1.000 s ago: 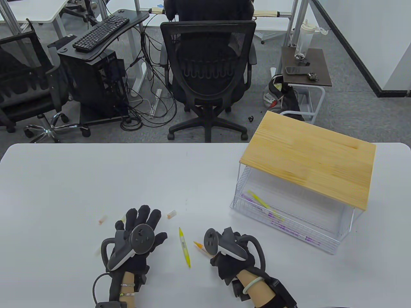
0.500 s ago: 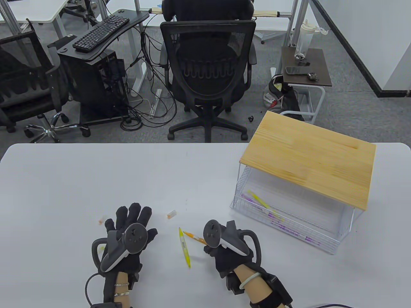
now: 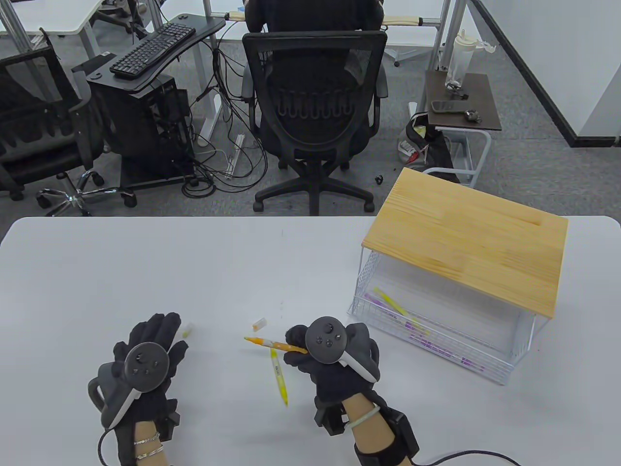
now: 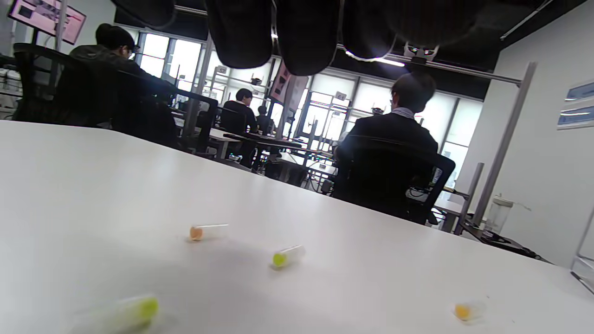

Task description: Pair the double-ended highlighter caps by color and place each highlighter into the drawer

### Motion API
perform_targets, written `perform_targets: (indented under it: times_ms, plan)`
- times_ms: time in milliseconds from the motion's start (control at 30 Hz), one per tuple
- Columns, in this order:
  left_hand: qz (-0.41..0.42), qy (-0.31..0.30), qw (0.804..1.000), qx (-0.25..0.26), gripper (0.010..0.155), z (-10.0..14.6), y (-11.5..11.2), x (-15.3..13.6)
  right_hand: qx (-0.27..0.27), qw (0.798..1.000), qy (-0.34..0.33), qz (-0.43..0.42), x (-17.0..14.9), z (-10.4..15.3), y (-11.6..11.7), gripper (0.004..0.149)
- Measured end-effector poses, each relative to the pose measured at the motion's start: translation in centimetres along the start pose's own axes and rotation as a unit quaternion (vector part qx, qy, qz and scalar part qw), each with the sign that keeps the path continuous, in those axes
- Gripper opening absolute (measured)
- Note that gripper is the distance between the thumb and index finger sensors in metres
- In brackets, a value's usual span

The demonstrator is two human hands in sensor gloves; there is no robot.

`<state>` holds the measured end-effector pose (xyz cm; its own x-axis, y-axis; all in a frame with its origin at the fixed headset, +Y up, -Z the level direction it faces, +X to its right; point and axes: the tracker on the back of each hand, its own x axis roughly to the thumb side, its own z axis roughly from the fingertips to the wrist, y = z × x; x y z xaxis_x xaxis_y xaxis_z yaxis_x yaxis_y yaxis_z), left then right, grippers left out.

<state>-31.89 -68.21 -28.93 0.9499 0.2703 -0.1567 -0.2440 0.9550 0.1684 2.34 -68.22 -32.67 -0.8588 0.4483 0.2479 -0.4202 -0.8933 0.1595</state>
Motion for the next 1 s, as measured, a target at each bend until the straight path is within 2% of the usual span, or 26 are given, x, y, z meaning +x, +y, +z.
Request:
perform_targets:
  times_ms: [67, 167, 300, 367, 433, 500, 633, 800, 1000]
  plan:
    - [-0.007, 0.032, 0.999, 0.001, 0.056, 0.1, 0.2, -1.5, -0.014, 1.0, -0.006, -0.01, -0.2, 0.5, -0.5, 0.047]
    - [0.002, 0.069, 0.998, -0.012, 0.055, 0.3, 0.1, -3.4, -0.004, 0.999, -0.025, -0.042, -0.3, 0.9, -1.0, 0.047]
    - [-0.014, 0.098, 0.994, -0.036, 0.057, -0.2, -0.8, -4.6, -0.002, 0.999, -0.037, -0.038, 0.1, 1.1, -0.9, 0.047]
    - [-0.027, 0.094, 0.992, -0.074, 0.061, -1.3, -1.8, -4.5, 0.006, 0.998, -0.039, -0.038, 0.2, 1.0, -0.6, 0.047]
    - [-0.047, 0.085, 0.991, -0.089, 0.064, -2.4, -2.6, -4.2, 0.01, 0.998, -0.04, -0.037, 0.2, 0.9, -0.5, 0.046]
    - [-0.078, 0.105, 0.986, -0.108, 0.065, -4.1, -3.6, -4.1, 0.013, 0.999, -0.04, -0.026, 0.2, 0.9, -0.3, 0.047]
    - [-0.193, 0.159, 0.944, -0.216, 0.067, -7.4, -5.2, -4.5, 0.01, 0.999, -0.03, -0.024, -0.3, 0.8, -0.5, 0.046]
    - [-0.182, 0.174, 0.942, -0.222, 0.07, -10.5, -6.8, -4.6, 0.015, 1.0, -0.012, -0.014, -0.9, 0.2, 0.0, 0.047]
    - [-0.172, 0.175, 0.941, -0.232, 0.071, -12.7, -8.6, -4.0, 0.032, 0.999, 0.005, -0.005, -1.5, -0.7, 1.0, 0.047]
